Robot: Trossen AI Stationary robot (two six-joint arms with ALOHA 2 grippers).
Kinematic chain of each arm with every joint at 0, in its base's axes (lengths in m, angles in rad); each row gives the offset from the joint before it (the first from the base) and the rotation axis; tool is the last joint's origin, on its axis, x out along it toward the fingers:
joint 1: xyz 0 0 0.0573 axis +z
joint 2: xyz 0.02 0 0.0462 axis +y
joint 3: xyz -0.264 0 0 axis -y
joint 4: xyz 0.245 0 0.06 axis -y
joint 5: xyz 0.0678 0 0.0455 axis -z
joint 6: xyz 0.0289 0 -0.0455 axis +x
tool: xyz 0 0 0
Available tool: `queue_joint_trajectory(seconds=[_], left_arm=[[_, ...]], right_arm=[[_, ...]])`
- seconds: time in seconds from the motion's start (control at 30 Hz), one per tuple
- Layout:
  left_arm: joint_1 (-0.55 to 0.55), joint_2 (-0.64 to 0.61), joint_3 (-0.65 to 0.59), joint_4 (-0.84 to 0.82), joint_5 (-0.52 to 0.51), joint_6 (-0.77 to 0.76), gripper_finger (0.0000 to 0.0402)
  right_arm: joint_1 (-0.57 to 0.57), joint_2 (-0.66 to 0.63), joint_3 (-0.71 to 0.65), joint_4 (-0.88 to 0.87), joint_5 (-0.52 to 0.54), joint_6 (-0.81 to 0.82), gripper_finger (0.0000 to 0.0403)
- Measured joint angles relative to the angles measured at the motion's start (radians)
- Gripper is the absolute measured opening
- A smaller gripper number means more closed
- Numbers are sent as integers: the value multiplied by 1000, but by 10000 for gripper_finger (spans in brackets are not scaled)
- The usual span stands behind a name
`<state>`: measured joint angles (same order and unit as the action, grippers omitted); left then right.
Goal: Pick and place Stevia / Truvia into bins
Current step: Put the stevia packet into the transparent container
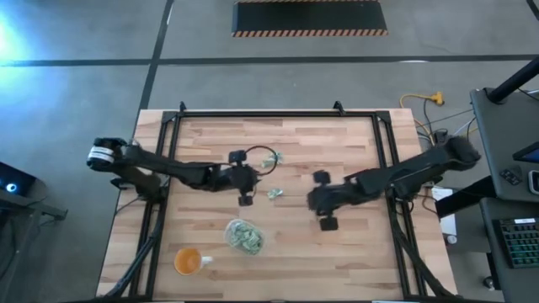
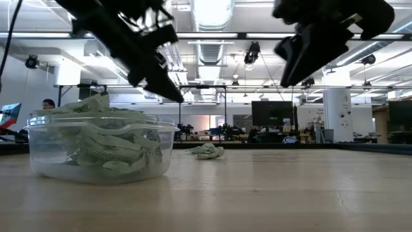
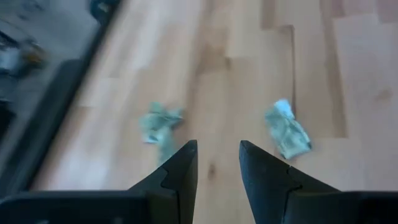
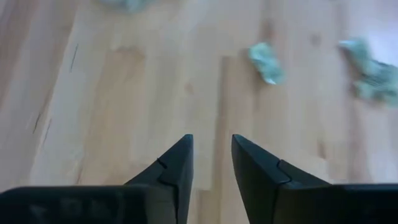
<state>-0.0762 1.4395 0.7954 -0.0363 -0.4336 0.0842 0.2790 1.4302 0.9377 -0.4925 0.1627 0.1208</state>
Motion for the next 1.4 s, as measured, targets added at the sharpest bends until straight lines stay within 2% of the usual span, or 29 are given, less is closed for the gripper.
queue_joint_trajectory(seconds=[0.17,0.3,0.5,0.57,0.8,1.13,1.4], left_arm=[[54,107,31,31,160,-1,102],[58,176,57,26,199,-2,102],[63,267,118,82,295,-27,102],[64,307,140,99,327,-26,102],[64,394,228,30,332,-22,102],[65,404,240,-23,333,-53,102],[65,404,229,-35,377,-79,102]], right_arm=[[0,-204,-145,70,83,69,89],[0,-341,-253,180,99,62,83],[0,-473,-333,227,99,60,83],[0,-487,-345,244,99,60,84],[0,-494,-360,245,99,60,78],[0,-463,-350,269,94,56,77],[0,-462,-352,272,91,52,77]])
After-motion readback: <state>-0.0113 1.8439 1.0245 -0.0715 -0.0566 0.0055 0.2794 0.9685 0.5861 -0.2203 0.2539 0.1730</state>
